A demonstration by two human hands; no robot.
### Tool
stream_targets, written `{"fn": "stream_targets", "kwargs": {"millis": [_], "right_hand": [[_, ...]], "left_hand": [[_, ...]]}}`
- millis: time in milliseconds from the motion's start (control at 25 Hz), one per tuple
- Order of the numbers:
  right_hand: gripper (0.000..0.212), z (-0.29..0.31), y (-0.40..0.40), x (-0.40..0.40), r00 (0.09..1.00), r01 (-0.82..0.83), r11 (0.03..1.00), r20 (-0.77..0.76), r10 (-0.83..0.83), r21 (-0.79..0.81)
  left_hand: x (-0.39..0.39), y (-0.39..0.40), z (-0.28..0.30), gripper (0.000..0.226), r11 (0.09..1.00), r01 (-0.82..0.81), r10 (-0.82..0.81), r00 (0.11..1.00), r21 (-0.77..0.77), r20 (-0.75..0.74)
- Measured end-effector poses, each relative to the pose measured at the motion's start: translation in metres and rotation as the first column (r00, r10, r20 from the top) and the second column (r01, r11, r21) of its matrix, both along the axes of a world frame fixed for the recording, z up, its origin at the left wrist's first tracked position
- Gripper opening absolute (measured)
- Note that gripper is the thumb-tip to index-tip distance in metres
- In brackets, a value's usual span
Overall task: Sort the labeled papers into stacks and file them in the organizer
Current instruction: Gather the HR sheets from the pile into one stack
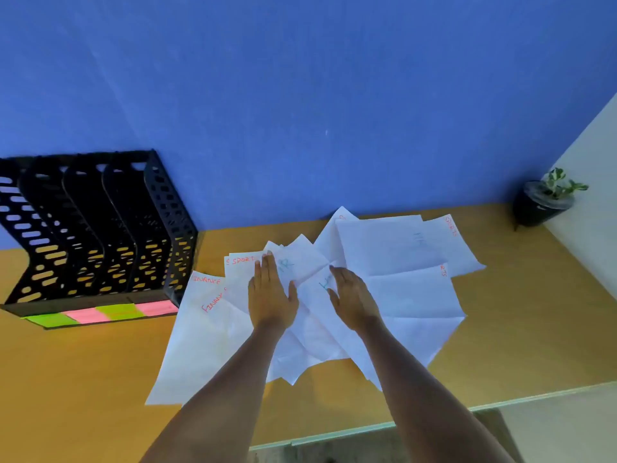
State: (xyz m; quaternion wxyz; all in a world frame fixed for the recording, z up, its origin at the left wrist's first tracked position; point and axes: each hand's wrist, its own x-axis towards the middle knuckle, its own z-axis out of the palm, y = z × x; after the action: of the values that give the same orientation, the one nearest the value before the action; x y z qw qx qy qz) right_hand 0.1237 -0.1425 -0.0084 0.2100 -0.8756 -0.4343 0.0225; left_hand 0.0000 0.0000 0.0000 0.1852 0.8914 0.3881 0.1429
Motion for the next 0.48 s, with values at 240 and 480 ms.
{"fn": "stream_targets", "kwargs": {"millis": [240, 480], "right_hand": [[0.068, -0.045, -0.020, -0.032, 0.979, 0.030, 0.959, -0.184, -0.084, -0.282], [0.058, -0.064, -0.018, -0.043, 0.969, 0.094, 0.929, -0.181, -0.168, -0.358]], "left_hand": [[-0.009, -0.027, -0.035, 0.076, 0.877, -0.362, 0.296, 0.925, -0.316, -0.238], [0.002, -0.019, -0.046, 0.058, 0.525, -0.539, 0.587, 0.790, -0.659, -0.178]]}}
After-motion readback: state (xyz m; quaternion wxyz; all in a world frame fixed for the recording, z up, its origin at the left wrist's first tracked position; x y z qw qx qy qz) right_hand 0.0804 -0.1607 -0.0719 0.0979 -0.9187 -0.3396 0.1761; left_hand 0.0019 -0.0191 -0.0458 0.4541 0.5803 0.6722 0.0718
